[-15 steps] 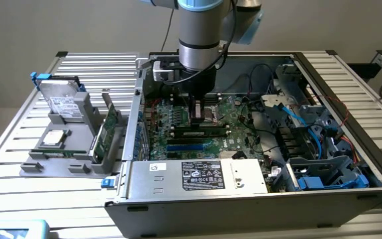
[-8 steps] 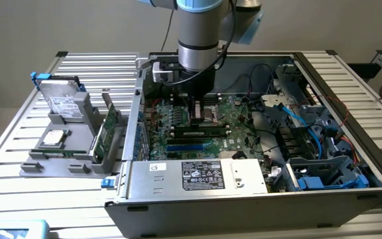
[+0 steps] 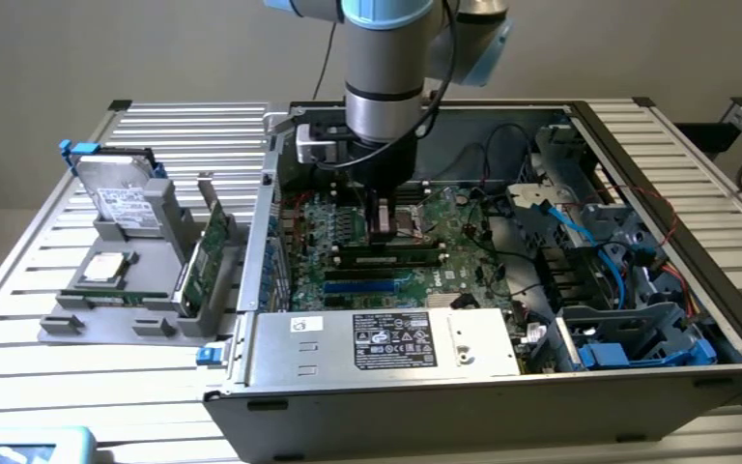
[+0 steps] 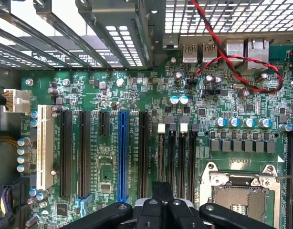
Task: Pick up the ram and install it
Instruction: 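Press down the ram until it locks into place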
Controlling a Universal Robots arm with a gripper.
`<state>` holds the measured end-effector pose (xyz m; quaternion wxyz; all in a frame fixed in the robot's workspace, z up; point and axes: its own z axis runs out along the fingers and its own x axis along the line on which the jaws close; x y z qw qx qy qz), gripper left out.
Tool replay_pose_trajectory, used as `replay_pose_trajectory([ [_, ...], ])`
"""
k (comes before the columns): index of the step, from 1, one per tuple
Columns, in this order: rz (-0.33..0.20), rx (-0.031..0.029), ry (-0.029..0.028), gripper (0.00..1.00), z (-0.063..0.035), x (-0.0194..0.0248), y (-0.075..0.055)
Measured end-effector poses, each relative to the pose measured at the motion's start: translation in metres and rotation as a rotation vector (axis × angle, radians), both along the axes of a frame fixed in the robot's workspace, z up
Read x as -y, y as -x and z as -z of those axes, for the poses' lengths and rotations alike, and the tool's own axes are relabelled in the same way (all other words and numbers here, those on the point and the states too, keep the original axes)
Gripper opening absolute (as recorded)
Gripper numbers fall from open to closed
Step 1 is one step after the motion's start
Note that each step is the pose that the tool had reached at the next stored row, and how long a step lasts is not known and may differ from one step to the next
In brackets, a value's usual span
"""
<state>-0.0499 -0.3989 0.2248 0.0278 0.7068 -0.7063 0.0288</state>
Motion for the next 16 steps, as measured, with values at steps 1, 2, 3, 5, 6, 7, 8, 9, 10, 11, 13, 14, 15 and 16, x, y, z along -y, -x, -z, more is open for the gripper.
replay_pose_trajectory([
  [1, -0.001, 0.0001, 0.0, 0.11, 0.0006, 0.0, 0.0],
  [2, -0.003, 0.0002, -0.0001, 0.11, 0.001, 0.0, 0.0],
  [3, -0.004, 0.0003, -0.0002, 0.11, 0.0011, -0.0001, 0.0],
  [5, -0.004, 0.002, -0.0025, 0.11, -0.0012, -0.0003, 0.0],
  [6, -0.004, 0.0017, -0.0023, 0.11, -0.0046, -0.0003, 0.0],
  [7, -0.005, 0.0006, -0.0007, 0.11, -0.0084, -0.0002, -0.001],
  [8, -0.005, 0.0005, -0.0007, 0.11, -0.0102, -0.0001, -0.002],
  [9, -0.005, 0.0007, -0.0008, 0.11, -0.0109, -0.0001, -0.003],
  [10, -0.005, 0.0006, -0.0007, 0.11, -0.0114, -0.0001, -0.005],
  [11, -0.005, 0.0006, -0.0006, 0.11, -0.0117, -0.0001, -0.007],
  [13, -0.006, 0.0004, -0.0004, 0.11, -0.0123, -0.0001, -0.011],
  [14, -0.006, 0.0004, -0.0004, 0.11, -0.0125, -0.0001, -0.013],
  [15, -0.006, 0.0004, -0.0004, 0.11, -0.0126, -0.0001, -0.015],
  [16, -0.006, 0.0005, -0.0005, 0.11, -0.0128, -0.0001, -0.017],
])
